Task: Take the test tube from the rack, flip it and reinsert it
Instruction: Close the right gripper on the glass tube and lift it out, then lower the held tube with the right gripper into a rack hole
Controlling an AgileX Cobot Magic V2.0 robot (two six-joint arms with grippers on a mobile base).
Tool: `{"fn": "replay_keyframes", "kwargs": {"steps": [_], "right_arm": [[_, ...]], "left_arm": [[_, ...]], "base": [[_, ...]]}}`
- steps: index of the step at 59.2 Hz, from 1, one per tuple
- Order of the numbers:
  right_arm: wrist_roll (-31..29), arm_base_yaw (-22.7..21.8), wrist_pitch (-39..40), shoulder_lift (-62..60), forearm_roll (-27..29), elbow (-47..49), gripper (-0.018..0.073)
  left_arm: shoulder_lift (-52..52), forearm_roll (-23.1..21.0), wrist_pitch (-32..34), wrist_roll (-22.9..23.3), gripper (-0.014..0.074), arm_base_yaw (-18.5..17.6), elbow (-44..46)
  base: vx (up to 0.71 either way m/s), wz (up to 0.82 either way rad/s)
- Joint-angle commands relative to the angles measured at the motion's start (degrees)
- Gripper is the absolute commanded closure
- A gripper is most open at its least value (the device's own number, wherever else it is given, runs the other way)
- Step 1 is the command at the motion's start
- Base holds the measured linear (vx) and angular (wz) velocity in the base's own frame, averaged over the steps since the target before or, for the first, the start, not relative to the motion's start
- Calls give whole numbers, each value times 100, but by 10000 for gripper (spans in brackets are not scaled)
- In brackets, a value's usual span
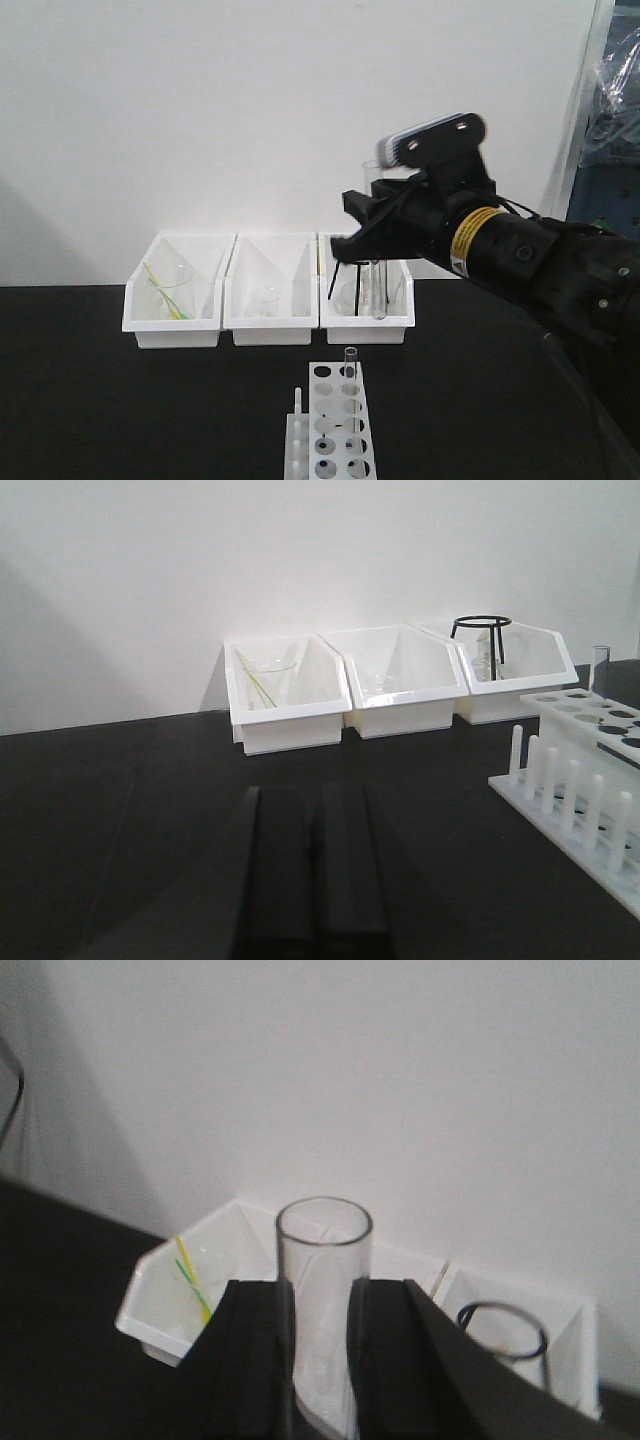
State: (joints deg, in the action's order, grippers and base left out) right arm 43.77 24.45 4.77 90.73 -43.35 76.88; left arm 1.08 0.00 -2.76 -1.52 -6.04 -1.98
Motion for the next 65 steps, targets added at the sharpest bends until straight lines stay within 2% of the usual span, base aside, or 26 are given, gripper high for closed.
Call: {"fn": "replay_keyframes", "kwargs": {"steps": [1, 5, 9, 17, 27, 33, 65], "right_arm": [[562, -48, 208, -232, 753, 203, 570], [273, -41, 427, -210, 487, 114, 570], [-33, -41, 1006, -210, 351, -128, 570], [-344, -41, 1977, -124, 665, -767, 570], [-1385, -41, 3149, 165, 945, -1466, 570], [-1679, -41, 3636, 355, 1034, -1599, 570], [-1764, -41, 3812, 1020, 964, -1599, 570]], "left_arm": [[46, 0, 465, 13, 602, -1, 34], [46, 0, 465, 13, 602, -1, 34], [46, 0, 465, 13, 602, -1, 34], [46, 0, 465, 13, 602, -1, 34], [46, 0, 465, 13, 602, -1, 34], [46, 0, 465, 13, 602, -1, 34], [46, 0, 465, 13, 602, -1, 34]], "base": [[0, 0], [0, 0], [0, 0], [0, 0], [0, 0], [0, 0], [0, 0]]}}
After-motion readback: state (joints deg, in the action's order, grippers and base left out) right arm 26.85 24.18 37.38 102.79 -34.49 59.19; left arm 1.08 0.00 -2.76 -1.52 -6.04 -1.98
